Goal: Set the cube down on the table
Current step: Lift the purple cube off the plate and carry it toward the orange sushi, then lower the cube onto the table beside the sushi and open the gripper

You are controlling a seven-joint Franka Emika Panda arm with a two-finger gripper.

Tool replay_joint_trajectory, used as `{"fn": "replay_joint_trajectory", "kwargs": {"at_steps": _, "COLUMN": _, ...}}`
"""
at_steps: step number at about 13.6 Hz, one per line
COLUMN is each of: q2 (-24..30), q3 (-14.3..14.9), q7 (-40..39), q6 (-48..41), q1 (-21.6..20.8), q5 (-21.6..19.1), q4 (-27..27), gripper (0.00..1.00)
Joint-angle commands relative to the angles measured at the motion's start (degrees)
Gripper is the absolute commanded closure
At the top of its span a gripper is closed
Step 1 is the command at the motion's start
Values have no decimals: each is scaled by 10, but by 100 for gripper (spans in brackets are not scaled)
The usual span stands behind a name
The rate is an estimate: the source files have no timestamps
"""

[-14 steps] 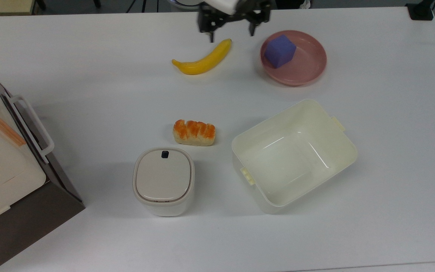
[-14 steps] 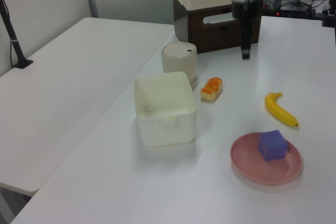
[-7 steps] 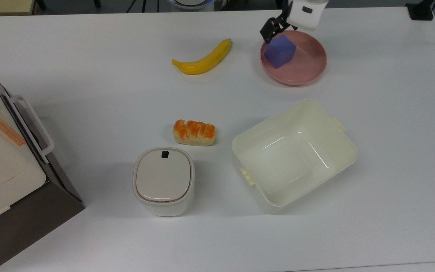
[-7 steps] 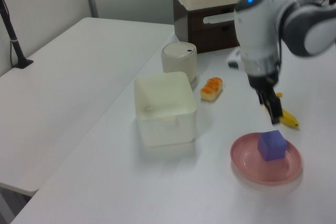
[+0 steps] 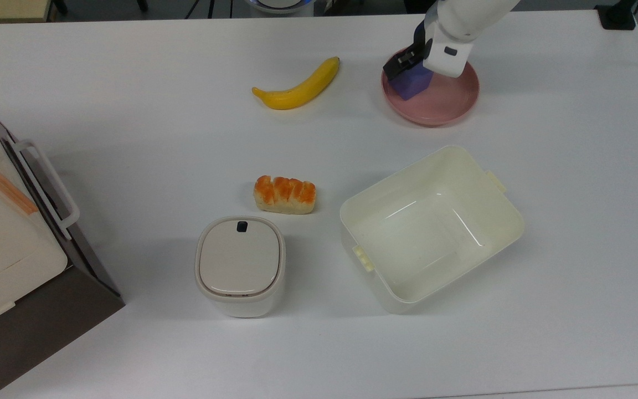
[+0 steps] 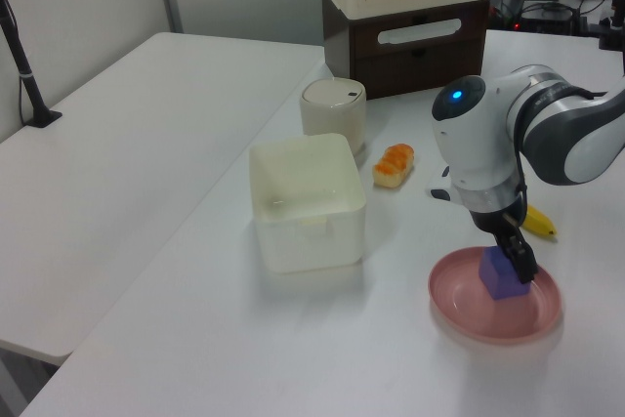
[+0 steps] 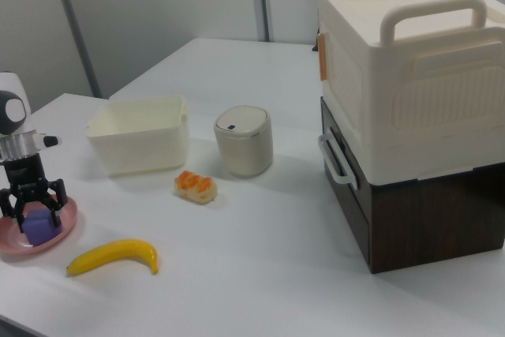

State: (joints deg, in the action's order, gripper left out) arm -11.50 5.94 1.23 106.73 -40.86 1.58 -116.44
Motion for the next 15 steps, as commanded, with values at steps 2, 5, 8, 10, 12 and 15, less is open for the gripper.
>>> {"fn": "replay_joint_trajectory", "kwargs": {"at_steps": 2, "q2": 20, "q3": 3, "q7": 10, "q6": 6, "q1": -9, "q5": 5, "q4": 9, "gripper": 67}}
{"fn": "replay_joint_trajectory", "kwargs": {"at_steps": 5, "q2": 30, "q3": 6, "q7": 15, "q6": -39, "q1": -3, "q5": 5, "q4": 54, "gripper": 69}}
{"fn": "replay_joint_trajectory", "kwargs": {"at_steps": 8, "q2": 29, "q3": 9, "q7": 6, "q6": -38, "q1": 45, "q5": 7, "q4": 73, "gripper": 68}}
{"fn": "replay_joint_trajectory", "kwargs": {"at_steps": 10, "q2": 23, "q3": 9, "q7": -24, "q6": -30, "q1": 109, "q5": 22, "q4": 73, "gripper": 62}}
{"fn": "replay_joint_trajectory", "kwargs": {"at_steps": 12, "q2": 16, "q3": 9, "q7": -31, "q6": -18, "q1": 153, "q5": 26, "q4": 83, "gripper": 55}}
{"fn": "replay_joint_trajectory", "kwargs": {"at_steps": 15, "q2": -8, "q3": 9, "q7": -32, "q6": -14, "q1": 229, "q5": 35, "q4": 117, "gripper": 39}}
